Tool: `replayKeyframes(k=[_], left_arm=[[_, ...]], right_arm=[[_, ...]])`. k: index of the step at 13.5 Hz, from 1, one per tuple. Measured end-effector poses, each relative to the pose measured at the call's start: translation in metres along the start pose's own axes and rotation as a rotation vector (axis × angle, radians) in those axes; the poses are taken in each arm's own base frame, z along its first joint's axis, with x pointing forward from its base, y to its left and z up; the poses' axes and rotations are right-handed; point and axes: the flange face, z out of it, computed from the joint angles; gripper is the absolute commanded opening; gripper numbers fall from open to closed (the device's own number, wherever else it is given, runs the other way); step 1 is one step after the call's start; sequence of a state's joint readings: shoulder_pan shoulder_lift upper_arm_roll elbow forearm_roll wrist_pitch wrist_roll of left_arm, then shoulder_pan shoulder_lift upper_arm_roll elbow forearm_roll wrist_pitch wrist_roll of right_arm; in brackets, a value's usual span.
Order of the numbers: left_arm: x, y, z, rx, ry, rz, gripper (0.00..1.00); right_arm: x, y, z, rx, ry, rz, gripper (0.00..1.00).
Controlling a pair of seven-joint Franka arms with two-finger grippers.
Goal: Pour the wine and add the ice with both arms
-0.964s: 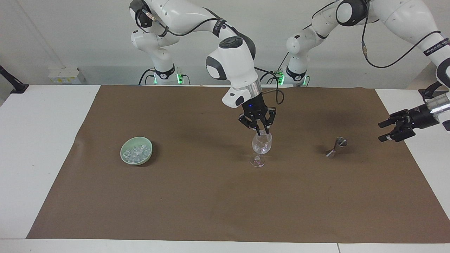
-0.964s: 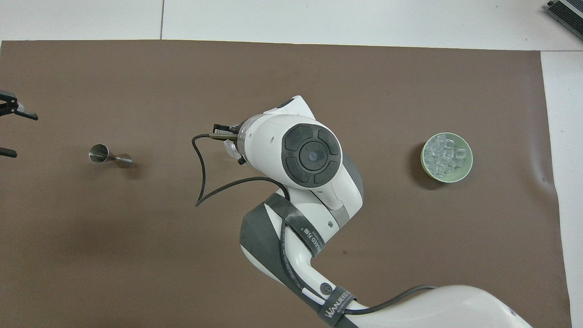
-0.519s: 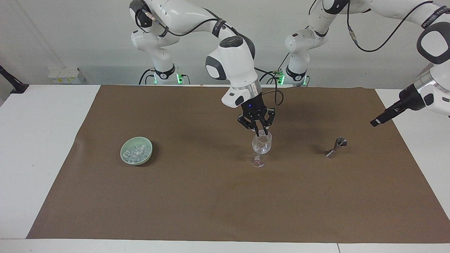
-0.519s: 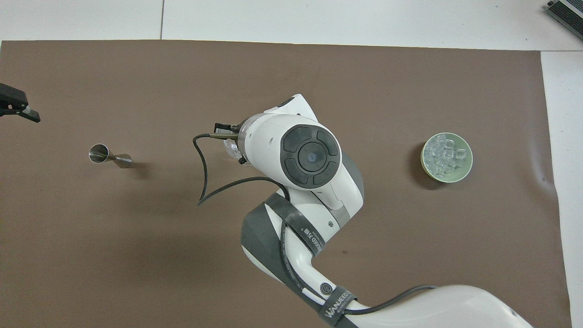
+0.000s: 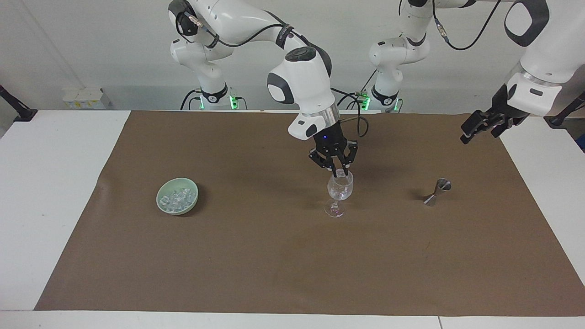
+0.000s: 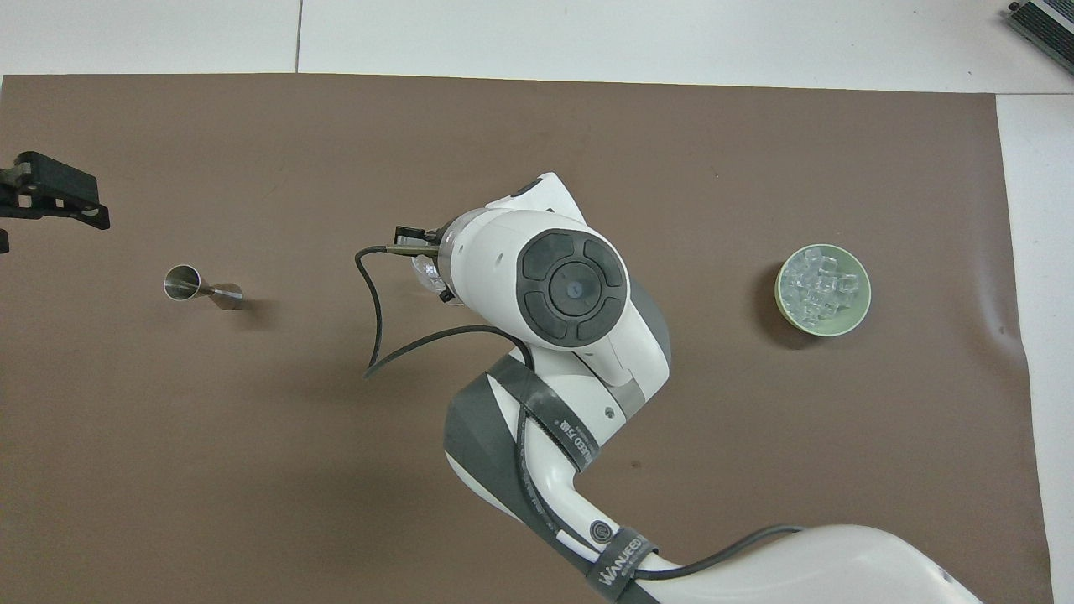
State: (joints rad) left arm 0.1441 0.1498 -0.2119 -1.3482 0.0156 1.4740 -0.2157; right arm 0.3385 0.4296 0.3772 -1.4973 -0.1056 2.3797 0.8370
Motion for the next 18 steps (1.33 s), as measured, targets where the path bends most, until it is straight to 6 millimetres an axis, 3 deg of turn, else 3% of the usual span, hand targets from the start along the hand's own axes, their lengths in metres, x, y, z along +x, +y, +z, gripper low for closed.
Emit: replayKeyframes(k=[3, 8, 11, 12, 14, 15, 16, 18], left_arm=[[-0.003, 0.016, 0.001, 0.041, 0.007, 0.083, 1.0], [-0.011, 0.016, -0.008, 0.051, 0.023, 0.111, 1.0], [-0.027, 0.015, -0.017, 0.061, 0.031, 0.114, 1.0], [-0.031, 0.014, -0.016, 0.064, 0.028, 0.114, 1.0], [-0.038, 0.013, -0.01, 0.072, 0.012, 0.114, 1.0], [-0.04, 0.012, -0.006, 0.076, 0.003, 0.115, 1.0], [-0.041, 0.01, -0.002, 0.078, -0.005, 0.117, 1.0], [-0.043, 0.005, 0.003, 0.082, -0.013, 0.118, 1.0]], right_arm=[[0.0, 0.0, 0.0, 0.0, 0.0, 0.0, 0.32], [0.002, 0.0, -0.001, 0.001, 0.003, 0.002, 0.32], [0.012, 0.01, -0.013, -0.021, 0.011, 0.013, 0.43], [0.016, 0.016, -0.023, -0.045, 0.009, 0.017, 0.46], [0.026, 0.034, -0.055, -0.121, -0.012, 0.001, 0.64], [0.031, 0.045, -0.075, -0.162, -0.024, -0.012, 0.88], [0.034, 0.056, -0.094, -0.197, -0.036, -0.027, 1.0], [0.042, 0.081, -0.13, -0.264, -0.061, -0.058, 1.0]])
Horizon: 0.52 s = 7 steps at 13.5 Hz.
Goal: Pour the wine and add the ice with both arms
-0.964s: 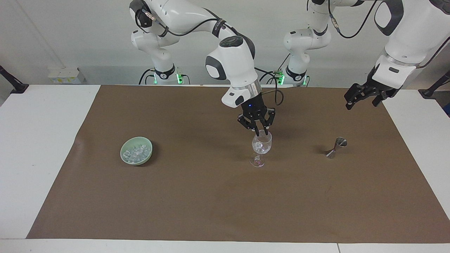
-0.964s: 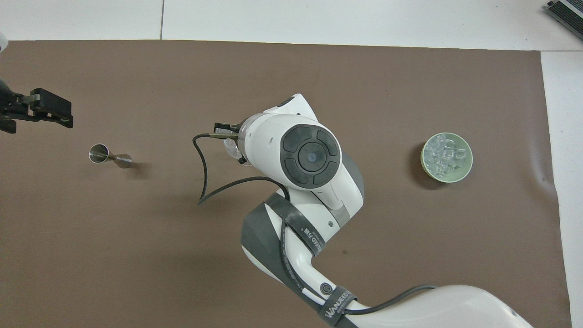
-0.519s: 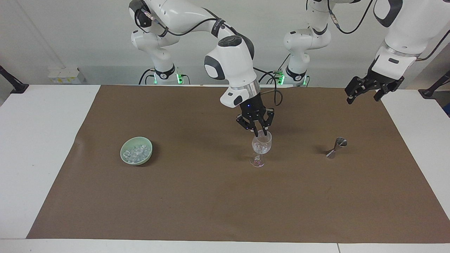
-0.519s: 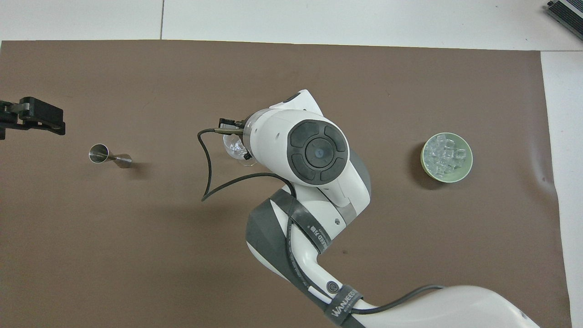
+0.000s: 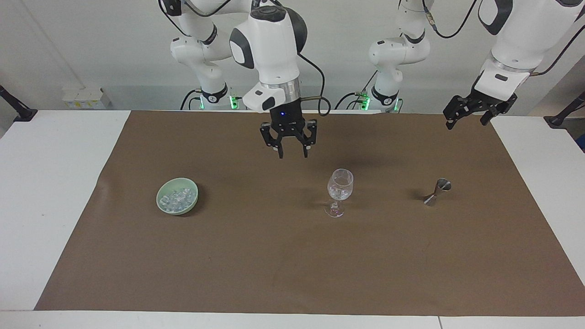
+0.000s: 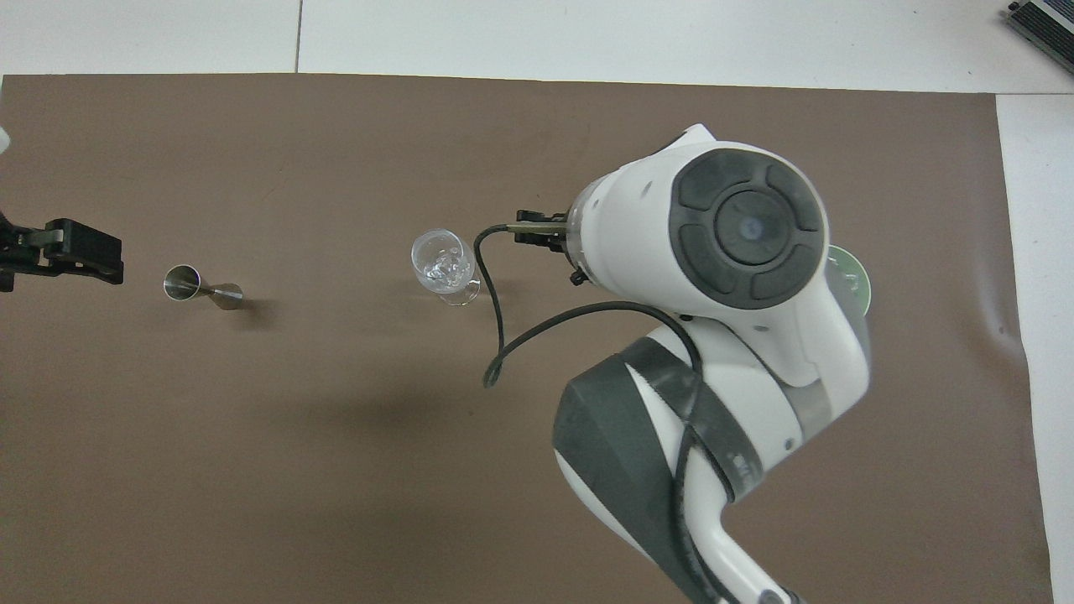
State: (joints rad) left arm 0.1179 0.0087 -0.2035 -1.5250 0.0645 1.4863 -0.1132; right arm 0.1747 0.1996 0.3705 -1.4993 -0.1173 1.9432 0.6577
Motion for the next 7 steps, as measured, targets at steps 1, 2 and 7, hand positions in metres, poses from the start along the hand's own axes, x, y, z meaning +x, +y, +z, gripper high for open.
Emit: replayKeyframes(k=[1, 2, 7], left_arm=[[-0.001, -0.002, 0.001, 0.001, -0.001, 0.004, 1.0], [-0.002, -0.002, 0.002, 0.002, -0.001, 0.011, 1.0], [-0.004, 0.007, 0.001, 0.002, 0.001, 0.041, 1.0]], right_arm=[[0.002, 0.019, -0.014, -0.034, -0.016, -0.02, 1.0], [0.004, 0.037, -0.025, -0.062, -0.03, -0.038, 1.0], [0.019, 0.12, -0.057, -0.146, -0.087, -0.099, 1.0]])
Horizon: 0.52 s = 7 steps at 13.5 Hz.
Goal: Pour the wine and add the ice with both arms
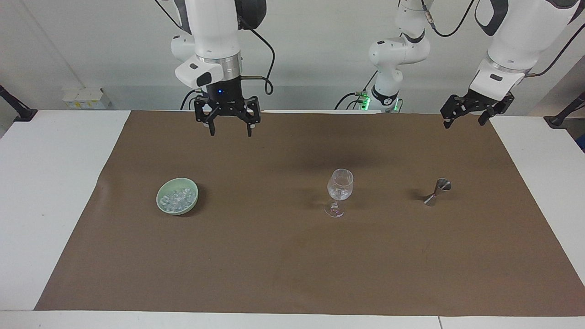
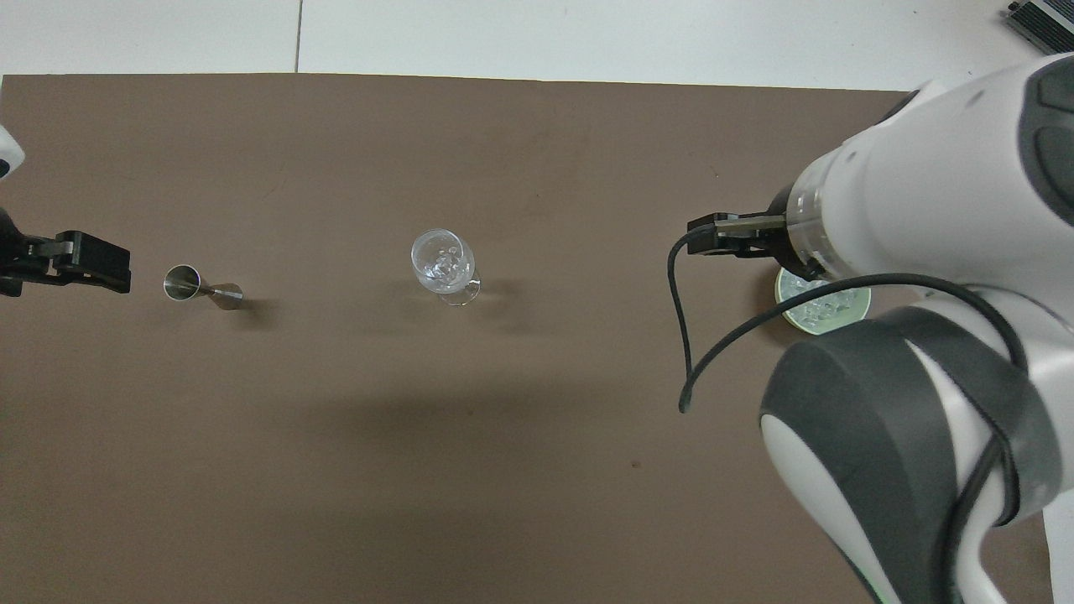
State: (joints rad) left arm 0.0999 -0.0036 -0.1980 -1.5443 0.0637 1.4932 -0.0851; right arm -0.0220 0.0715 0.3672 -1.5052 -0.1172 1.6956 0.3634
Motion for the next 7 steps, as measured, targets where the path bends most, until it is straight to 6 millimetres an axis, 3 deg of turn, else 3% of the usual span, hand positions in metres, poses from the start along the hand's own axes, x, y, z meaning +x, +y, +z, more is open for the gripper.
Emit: replayKeyframes(k=[4, 7], left_arm=[[0.0, -0.006, 0.002, -0.001, -0.003, -0.006, 1.0], [0.0, -0.005, 0.004, 0.0, -0.008, 0.007, 1.0]], right_arm=[[-0.003, 0.031, -0.004, -0.028, -0.049, -0.001, 1.0], [-0.002, 0.067, -0.008, -0.013, -0.078, 0.006, 1.0]])
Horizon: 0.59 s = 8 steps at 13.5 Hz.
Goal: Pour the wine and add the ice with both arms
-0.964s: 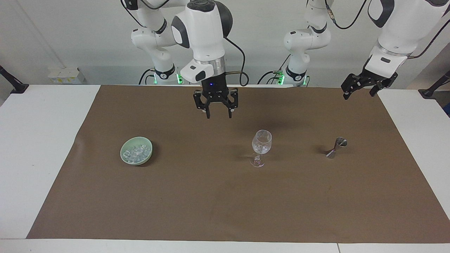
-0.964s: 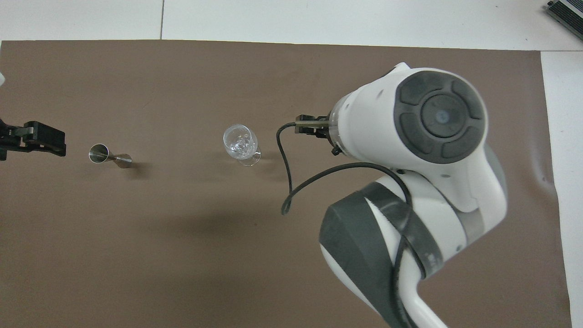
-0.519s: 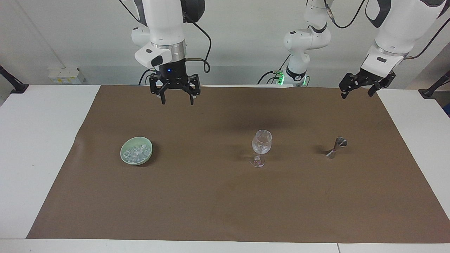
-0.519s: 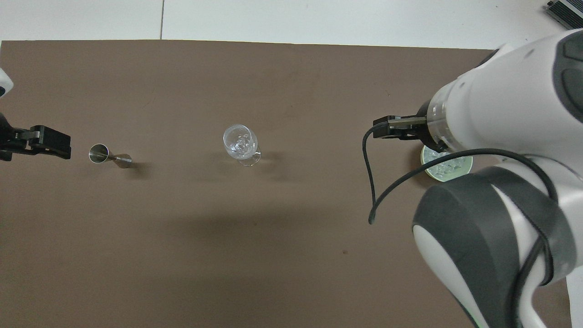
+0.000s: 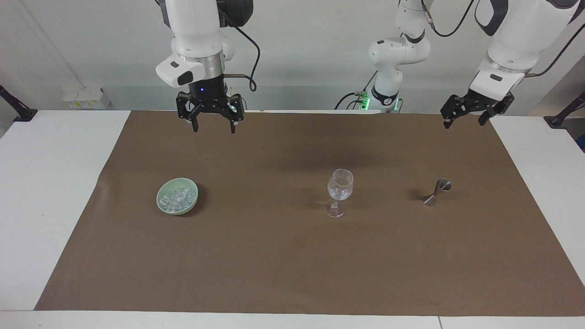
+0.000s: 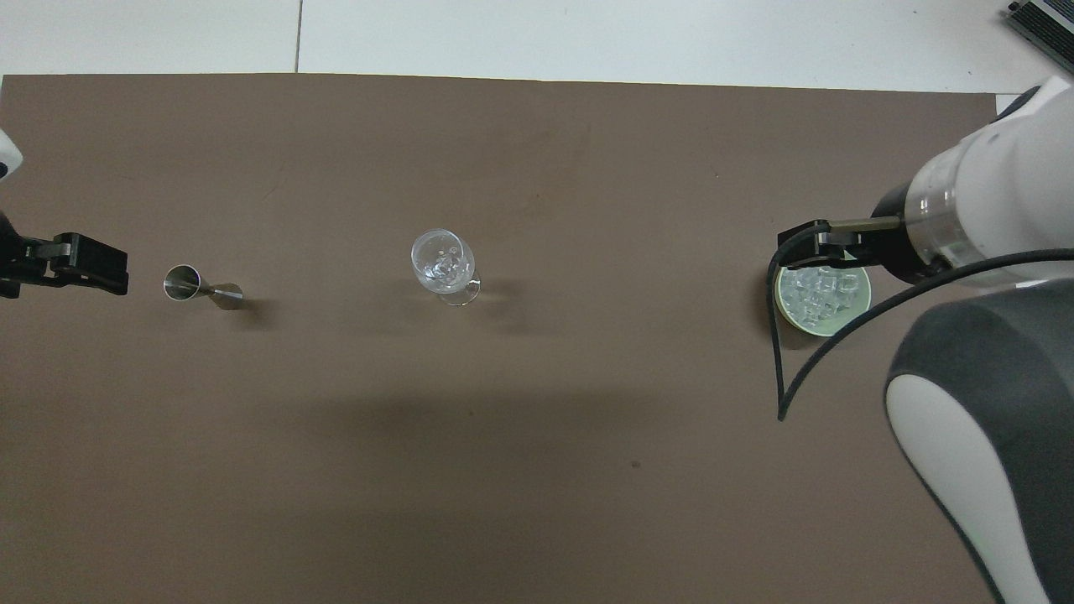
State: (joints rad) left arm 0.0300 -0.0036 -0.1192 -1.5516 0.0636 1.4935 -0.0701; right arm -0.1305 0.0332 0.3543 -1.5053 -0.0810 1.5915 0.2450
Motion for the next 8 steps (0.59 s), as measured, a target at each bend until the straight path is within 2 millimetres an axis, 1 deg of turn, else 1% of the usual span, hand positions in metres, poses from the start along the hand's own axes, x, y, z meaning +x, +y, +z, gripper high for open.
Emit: replayKeyframes(k=[2, 5, 6, 8], left_arm=[[0.0, -0.001, 0.0, 0.0, -0.001, 0.009, 1.0], [0.0, 0.0, 0.002, -0.01, -0.004, 0.021, 1.0], [0.0, 0.002, 0.002, -0.023, -0.006, 0.027, 1.0], [-0.001, 0.006, 0.003, -0.056, -0.012, 0.033, 1.0]], right_arm=[[-0.006, 0.024, -0.008, -0.011, -0.017, 0.016, 1.0], [-0.019, 0.059, -0.021, 0.0, -0.058, 0.012, 1.0], [-0.021, 0.064, -0.023, 0.005, -0.059, 0.012, 1.0], [-0.022, 0.061, -0.021, 0.007, -0.063, 0.003, 1.0]])
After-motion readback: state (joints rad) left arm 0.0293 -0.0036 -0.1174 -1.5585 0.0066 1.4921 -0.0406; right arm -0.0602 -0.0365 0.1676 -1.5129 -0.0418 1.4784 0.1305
